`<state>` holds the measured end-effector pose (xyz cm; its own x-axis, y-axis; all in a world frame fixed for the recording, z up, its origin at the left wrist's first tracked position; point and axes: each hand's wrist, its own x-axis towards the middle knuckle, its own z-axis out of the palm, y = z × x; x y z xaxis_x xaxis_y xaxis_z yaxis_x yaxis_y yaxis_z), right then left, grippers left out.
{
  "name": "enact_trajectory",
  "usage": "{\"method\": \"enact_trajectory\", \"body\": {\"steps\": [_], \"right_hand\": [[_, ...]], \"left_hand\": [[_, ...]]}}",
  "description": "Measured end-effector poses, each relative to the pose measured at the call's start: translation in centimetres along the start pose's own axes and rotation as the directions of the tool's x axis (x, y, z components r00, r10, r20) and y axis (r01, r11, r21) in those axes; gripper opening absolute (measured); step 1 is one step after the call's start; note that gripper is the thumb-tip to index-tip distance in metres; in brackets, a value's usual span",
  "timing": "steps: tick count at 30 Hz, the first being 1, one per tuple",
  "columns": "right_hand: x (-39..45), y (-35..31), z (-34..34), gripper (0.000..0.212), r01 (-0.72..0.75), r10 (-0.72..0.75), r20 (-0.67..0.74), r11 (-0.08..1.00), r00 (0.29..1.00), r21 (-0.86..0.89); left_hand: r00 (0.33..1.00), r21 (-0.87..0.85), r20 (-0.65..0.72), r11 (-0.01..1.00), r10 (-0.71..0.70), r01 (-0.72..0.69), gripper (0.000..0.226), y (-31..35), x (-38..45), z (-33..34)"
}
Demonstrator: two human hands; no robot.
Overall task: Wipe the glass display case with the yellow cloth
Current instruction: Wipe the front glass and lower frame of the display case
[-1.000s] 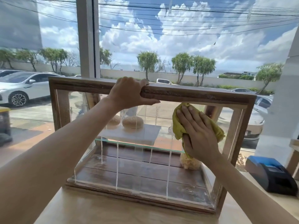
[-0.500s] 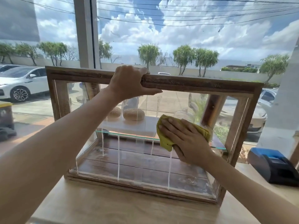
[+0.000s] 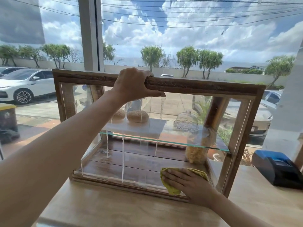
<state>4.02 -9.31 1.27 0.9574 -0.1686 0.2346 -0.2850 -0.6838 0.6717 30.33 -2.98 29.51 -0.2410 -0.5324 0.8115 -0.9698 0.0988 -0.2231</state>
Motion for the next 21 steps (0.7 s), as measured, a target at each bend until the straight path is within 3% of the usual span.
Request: {"method": "enact_trajectory", "body": {"steps": [4,7,12,15,21], "right_hand": [[-1.0,-1.0,0.7,0.043,0.028,-0.028,-0.081,1.0,0.996,0.006],[-0.5,-1.3,-0.8,0.041,-0.087,0.108,-0.232,0.991,0.967,0.098],[2.6,2.8,-7.1,0.05,-0.289,0.369,-0.527,0.929,0.766,0.231],[5.1,6.2,-9.7,0.065,-0.443,0.502,-0.563,0.861,0.656,0.25],[6.4,8.4,-9.8,0.056,-0.485,0.502,-0.518,0.856,0.693,0.18]], "left_hand": [[1.0,0.016,0.002,1.0,-0.006,0.006,0.077,0.1,-0.1,0.0],[1.0,0.022,-0.007,1.0,-0.008,0.008,0.081,0.1,-0.1,0.0],[1.0,0.02,-0.015,1.0,-0.005,0.006,0.097,-0.2,0.0,0.5],[1.0,0.036,-0.001,0.999,-0.002,0.002,0.098,-0.3,0.0,0.6],[0.996,0.047,0.061,0.996,0.069,-0.072,0.091,-0.9,0.2,0.6]]}}
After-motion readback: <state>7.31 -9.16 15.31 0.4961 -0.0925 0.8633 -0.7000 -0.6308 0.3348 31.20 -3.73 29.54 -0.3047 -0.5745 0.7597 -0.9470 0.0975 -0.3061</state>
